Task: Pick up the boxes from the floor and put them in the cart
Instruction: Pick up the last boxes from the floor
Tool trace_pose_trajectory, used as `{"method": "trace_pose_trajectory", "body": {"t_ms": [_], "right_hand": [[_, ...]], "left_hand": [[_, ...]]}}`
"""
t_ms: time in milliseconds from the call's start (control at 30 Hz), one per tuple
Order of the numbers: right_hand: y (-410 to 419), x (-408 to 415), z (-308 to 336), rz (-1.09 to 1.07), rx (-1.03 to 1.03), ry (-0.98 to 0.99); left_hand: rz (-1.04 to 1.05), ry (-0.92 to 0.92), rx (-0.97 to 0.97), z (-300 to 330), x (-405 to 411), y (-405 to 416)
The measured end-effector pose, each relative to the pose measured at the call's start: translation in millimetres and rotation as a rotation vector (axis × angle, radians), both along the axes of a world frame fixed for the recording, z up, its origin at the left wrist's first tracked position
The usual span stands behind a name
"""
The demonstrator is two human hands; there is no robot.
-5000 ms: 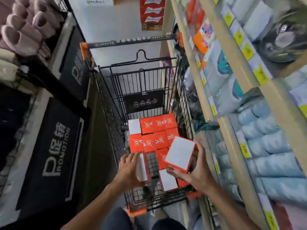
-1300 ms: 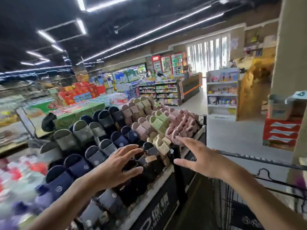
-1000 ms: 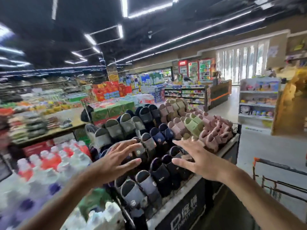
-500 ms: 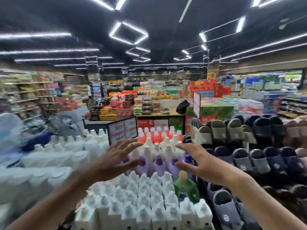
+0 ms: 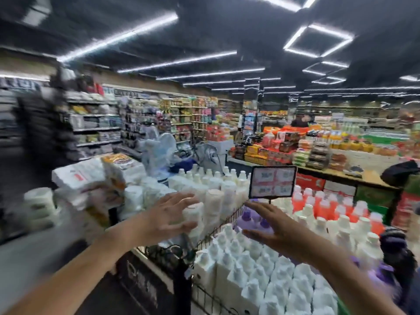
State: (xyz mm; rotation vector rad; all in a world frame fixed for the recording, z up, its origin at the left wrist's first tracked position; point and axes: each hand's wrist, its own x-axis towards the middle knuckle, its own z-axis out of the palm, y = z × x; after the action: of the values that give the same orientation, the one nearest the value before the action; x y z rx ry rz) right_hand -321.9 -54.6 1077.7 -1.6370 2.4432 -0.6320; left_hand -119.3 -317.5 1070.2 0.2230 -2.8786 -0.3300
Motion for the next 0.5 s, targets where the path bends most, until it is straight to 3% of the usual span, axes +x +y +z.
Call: {"method": "trace_pose_trajectory", "body": {"t_ms": [167, 500], "right_hand": [[-31, -8, -10, 0.214, 0.001, -0.006], [-102, -8, -46, 0.545, -0.016, -0.046]], "left_hand": [[0.181, -0.011, 0.126, -4, 38, 5], [0.538, 0.026, 0.073, -43, 110, 23]]}}
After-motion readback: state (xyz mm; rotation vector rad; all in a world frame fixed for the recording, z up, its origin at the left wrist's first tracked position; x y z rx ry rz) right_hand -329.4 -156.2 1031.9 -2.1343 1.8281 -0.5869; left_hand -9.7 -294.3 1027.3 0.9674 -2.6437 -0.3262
